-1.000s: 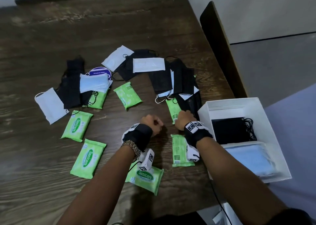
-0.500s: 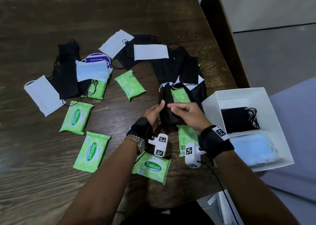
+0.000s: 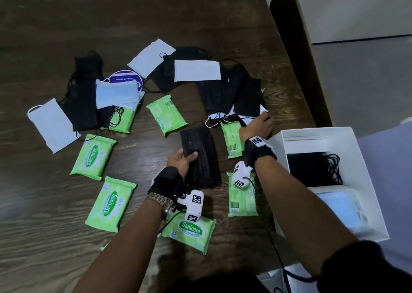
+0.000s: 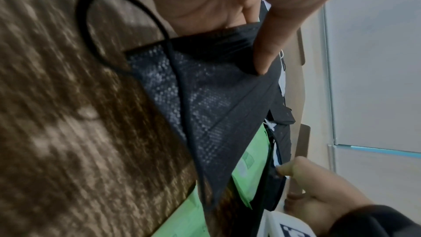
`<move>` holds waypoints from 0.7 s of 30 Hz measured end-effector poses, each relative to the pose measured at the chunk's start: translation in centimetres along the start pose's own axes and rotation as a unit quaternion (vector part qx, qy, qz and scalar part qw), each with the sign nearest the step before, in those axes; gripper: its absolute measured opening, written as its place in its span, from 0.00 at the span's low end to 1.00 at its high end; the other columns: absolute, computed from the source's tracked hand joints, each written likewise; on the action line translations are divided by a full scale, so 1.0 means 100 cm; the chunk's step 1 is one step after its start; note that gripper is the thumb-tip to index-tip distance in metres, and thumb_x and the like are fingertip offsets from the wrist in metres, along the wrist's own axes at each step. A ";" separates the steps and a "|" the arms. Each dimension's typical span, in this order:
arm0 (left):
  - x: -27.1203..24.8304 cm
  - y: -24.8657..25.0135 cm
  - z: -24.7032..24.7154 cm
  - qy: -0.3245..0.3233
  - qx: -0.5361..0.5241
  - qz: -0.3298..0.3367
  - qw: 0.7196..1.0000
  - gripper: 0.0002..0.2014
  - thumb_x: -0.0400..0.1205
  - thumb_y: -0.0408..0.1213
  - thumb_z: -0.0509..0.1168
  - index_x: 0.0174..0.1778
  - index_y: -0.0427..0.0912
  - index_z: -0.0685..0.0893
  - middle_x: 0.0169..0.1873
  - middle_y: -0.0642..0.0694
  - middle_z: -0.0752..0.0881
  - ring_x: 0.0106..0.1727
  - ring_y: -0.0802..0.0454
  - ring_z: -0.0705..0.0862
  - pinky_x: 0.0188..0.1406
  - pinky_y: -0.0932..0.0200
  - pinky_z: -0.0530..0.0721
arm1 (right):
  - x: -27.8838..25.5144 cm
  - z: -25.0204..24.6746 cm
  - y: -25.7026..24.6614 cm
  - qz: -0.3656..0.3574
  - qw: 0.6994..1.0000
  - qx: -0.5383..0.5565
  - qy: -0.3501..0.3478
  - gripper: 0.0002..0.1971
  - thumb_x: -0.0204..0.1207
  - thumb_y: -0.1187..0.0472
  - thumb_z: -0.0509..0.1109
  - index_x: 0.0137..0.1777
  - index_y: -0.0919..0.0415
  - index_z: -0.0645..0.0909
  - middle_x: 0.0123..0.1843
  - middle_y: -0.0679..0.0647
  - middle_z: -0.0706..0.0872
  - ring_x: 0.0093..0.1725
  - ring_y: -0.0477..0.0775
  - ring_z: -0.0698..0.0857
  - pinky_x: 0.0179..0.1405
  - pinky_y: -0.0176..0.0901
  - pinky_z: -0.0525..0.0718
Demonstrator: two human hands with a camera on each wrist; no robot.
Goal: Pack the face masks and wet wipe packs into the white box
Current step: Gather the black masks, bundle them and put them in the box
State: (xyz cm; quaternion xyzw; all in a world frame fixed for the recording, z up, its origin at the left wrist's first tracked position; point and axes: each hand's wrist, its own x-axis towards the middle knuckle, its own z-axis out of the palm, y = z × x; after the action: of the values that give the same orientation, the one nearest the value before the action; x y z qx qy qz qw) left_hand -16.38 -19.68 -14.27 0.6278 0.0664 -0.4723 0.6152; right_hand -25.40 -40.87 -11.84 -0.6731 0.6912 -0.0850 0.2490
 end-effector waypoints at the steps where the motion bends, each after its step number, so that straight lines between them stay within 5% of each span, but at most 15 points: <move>1: 0.000 0.000 -0.003 0.005 -0.005 0.000 1.000 0.10 0.80 0.22 0.66 0.57 0.29 0.83 0.35 0.45 0.90 0.40 0.44 0.86 0.57 0.38 0.83 | 0.008 0.005 0.001 0.020 0.999 -0.023 -0.014 0.41 0.67 0.62 0.79 0.78 0.68 0.62 0.79 0.73 0.64 0.80 0.73 0.63 0.82 0.63 0.57; 6: 0.003 0.001 -0.015 0.031 -0.022 0.005 0.999 0.11 0.80 0.22 0.65 0.58 0.27 0.83 0.33 0.48 0.91 0.39 0.45 0.86 0.58 0.40 0.84 | 0.026 0.009 0.001 0.082 0.993 -0.051 -0.071 0.49 0.68 0.56 0.81 0.82 0.66 0.54 0.80 0.70 0.67 0.79 0.72 0.68 0.81 0.63 0.62; 9: 0.004 0.005 -0.015 0.029 -0.031 0.003 0.999 0.09 0.80 0.22 0.65 0.55 0.31 0.85 0.34 0.47 0.91 0.42 0.43 0.86 0.58 0.39 0.84 | 0.018 0.008 -0.007 0.053 0.994 0.016 -0.095 0.45 0.71 0.59 0.79 0.81 0.64 0.55 0.73 0.68 0.76 0.71 0.70 0.79 0.70 0.59 0.78; 12: 0.005 0.010 -0.013 0.024 -0.036 0.007 0.999 0.07 0.80 0.23 0.66 0.50 0.34 0.86 0.35 0.44 0.91 0.41 0.43 0.87 0.57 0.39 0.85 | 0.001 0.014 -0.008 0.036 0.989 0.065 -0.130 0.39 0.73 0.58 0.79 0.79 0.65 0.63 0.69 0.68 0.80 0.67 0.69 0.82 0.61 0.53 0.81; 16: 0.007 0.011 -0.018 0.023 -0.044 0.002 0.999 0.07 0.81 0.23 0.65 0.51 0.35 0.86 0.39 0.40 0.90 0.43 0.42 0.87 0.56 0.39 0.86 | -0.025 0.027 0.007 -0.050 0.975 0.068 -0.206 0.21 0.70 0.57 0.81 0.60 0.65 0.82 0.60 0.61 0.87 0.62 0.63 0.85 0.51 0.43 0.78; 21: 0.008 0.004 -0.035 0.082 -0.040 0.003 0.996 0.08 0.80 0.23 0.66 0.53 0.30 0.85 0.32 0.44 0.90 0.36 0.45 0.87 0.57 0.34 0.84 | -0.057 0.029 0.022 -0.181 0.948 0.047 -0.258 0.22 0.72 0.57 0.80 0.64 0.59 0.81 0.60 0.58 0.87 0.62 0.62 0.83 0.60 0.50 0.83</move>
State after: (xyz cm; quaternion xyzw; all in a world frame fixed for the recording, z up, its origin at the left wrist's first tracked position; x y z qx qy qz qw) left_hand -13.93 -17.25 -15.24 0.6394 0.1339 -0.4140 0.6339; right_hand -26.24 -34.51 -13.99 -0.7734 0.4650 0.0155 0.4306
